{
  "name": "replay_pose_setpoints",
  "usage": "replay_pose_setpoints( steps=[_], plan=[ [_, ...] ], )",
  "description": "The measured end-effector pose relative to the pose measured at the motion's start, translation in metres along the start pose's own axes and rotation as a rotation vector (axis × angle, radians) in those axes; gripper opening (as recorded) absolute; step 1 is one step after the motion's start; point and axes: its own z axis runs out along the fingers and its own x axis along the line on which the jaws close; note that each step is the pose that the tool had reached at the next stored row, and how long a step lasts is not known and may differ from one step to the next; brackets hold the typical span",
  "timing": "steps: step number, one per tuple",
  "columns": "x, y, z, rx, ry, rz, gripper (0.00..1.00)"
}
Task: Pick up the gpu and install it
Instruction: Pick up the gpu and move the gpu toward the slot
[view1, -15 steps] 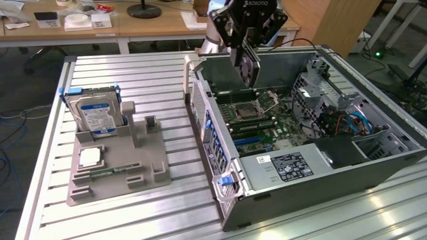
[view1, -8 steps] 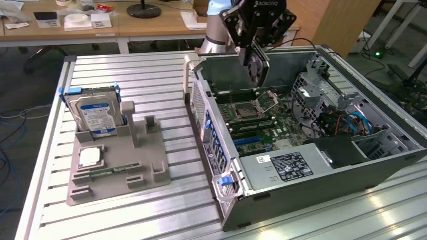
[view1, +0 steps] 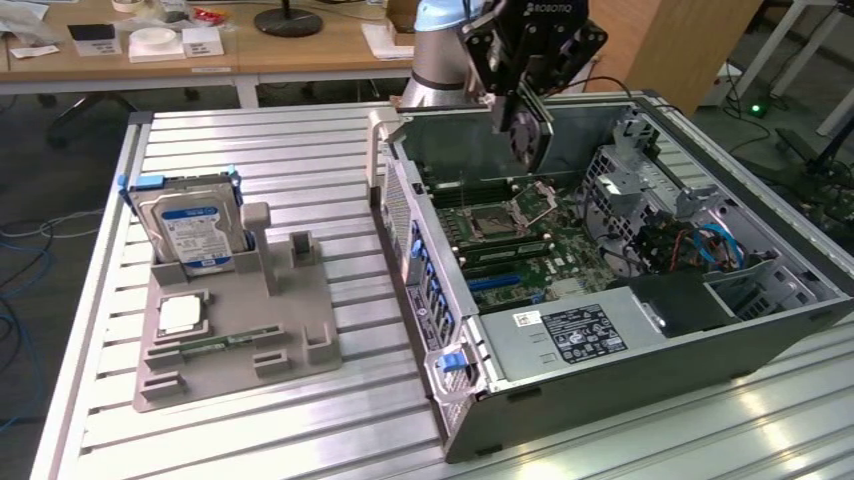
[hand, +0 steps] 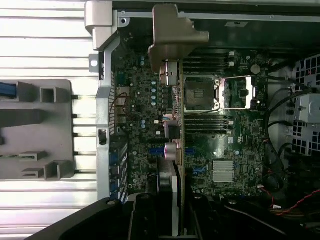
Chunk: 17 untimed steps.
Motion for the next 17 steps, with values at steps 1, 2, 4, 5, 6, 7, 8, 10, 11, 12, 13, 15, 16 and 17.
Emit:
replay_pose_setpoints(
  steps=[1,2,4,5,6,7,8,10,11,12,13,15,16,17],
  plan=[
    [-0.002,0.0000,0.0001,-0.0001,-0.0001,0.000,0.28],
    [-0.005,0.0001,0.0001,0.0000,0.0000,0.000,0.28],
    [-0.010,0.0002,0.0002,0.0000,0.0000,0.000,0.28],
    [-0.014,0.0002,0.0003,0.0000,0.0000,0.000,0.28],
    [-0.018,0.0003,0.0004,0.0000,0.0001,0.000,0.28],
    [-0.022,0.0004,0.0004,0.0001,0.0003,0.000,0.28],
    [-0.026,0.0004,0.0006,-0.0001,0.0004,0.000,0.28],
    [-0.031,0.0005,0.0006,0.0000,0.0006,0.000,0.28],
    [-0.033,0.0005,0.0007,0.0000,0.0006,0.000,0.28],
    [-0.036,0.0006,0.0008,0.0001,0.0005,0.000,0.28],
    [-0.039,0.0006,0.0008,0.0000,0.0005,0.000,0.28],
    [-0.046,0.0007,0.0011,-0.0001,0.0005,0.000,0.28],
    [-0.049,0.0008,0.0011,0.0000,0.0005,-0.001,0.28],
    [-0.053,0.0008,0.0012,0.0000,0.0005,0.000,0.28]
  ],
)
